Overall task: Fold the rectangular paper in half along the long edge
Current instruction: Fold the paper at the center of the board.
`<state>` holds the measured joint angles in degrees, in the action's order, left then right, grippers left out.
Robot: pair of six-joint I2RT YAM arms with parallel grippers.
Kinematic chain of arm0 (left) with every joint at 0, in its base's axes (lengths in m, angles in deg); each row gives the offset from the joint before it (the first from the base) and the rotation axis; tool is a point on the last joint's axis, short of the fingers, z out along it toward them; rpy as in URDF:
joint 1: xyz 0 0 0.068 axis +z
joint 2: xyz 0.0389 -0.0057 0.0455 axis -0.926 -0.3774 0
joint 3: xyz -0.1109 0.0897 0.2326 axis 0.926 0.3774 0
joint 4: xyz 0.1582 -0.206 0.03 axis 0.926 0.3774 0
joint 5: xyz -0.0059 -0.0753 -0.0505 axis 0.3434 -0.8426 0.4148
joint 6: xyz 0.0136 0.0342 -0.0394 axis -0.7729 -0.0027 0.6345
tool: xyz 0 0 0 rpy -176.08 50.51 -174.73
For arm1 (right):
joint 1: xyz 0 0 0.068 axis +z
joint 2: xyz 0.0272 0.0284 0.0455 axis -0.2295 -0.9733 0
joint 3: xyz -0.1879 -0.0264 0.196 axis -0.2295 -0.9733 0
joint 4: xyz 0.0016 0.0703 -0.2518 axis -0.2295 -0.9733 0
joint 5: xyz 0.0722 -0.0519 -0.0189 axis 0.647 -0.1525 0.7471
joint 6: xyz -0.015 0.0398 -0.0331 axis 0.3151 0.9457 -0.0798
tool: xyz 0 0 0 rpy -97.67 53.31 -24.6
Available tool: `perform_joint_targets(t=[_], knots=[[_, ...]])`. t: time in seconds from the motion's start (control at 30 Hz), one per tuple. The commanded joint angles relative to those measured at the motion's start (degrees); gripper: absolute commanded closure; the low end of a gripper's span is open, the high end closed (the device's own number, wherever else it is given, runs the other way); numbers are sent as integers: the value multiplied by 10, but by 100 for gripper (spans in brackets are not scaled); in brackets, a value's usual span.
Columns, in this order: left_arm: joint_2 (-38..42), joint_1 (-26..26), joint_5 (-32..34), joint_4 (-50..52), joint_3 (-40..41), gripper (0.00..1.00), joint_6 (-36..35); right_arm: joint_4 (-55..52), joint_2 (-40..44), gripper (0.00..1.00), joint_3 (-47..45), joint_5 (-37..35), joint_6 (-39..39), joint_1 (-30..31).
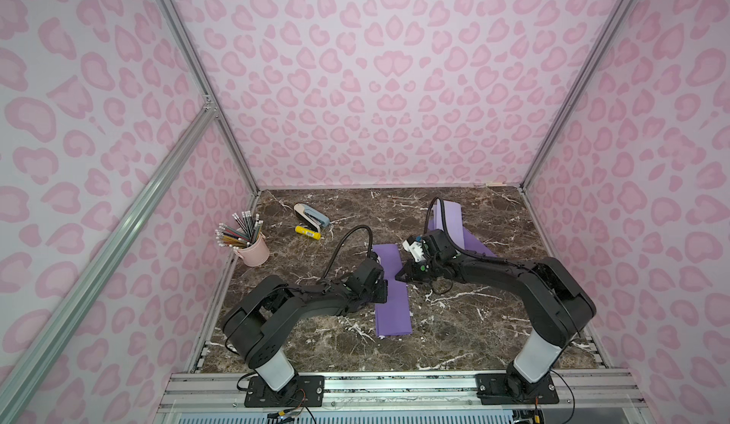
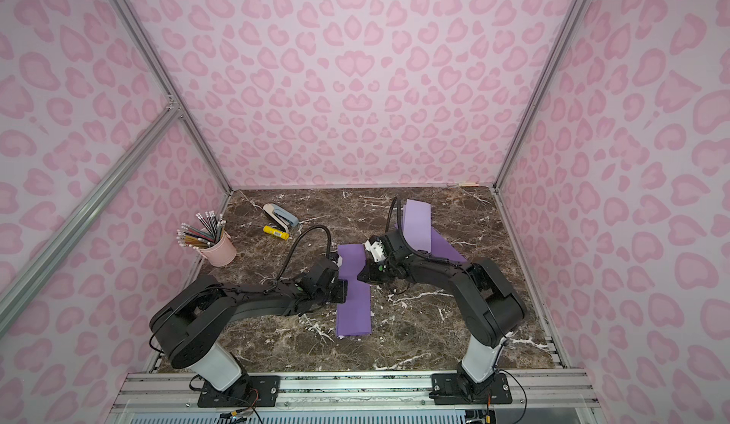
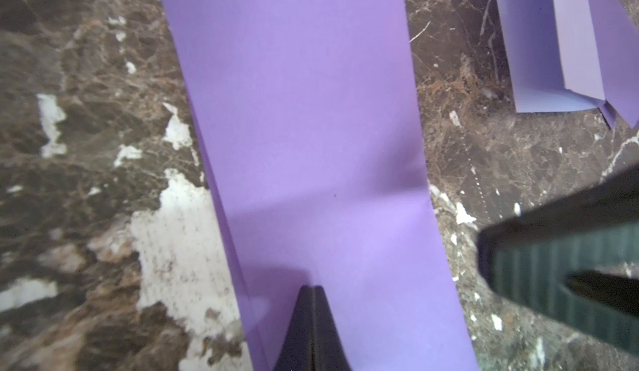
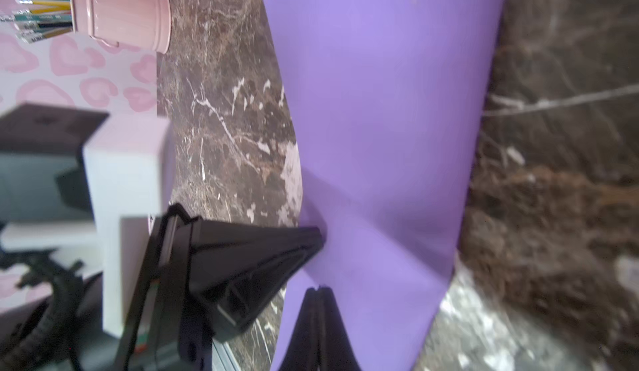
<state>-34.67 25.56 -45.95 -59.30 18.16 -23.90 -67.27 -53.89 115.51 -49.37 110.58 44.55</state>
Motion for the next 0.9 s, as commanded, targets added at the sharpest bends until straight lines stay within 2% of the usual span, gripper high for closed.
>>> perform_joint_targets(t=[0.0,0.17,0.47,0.7,0.87], knots=[[-5,0,6,53,2,96,-5,18,-36,99,25,9,-14,-10],[-6,0,7,54,5,96,-6,31,-82,100,13,12,-16,-34],[-4,0,6,55,9,96,-8,58,-34,100,-107,-9,-23,-111],[-8,0,5,54,4,96,-8,25,13,100,-42,15,-23,-67],[-6,0,3,53,4,96,-6,25,-46,100,24,6,-14,-46]])
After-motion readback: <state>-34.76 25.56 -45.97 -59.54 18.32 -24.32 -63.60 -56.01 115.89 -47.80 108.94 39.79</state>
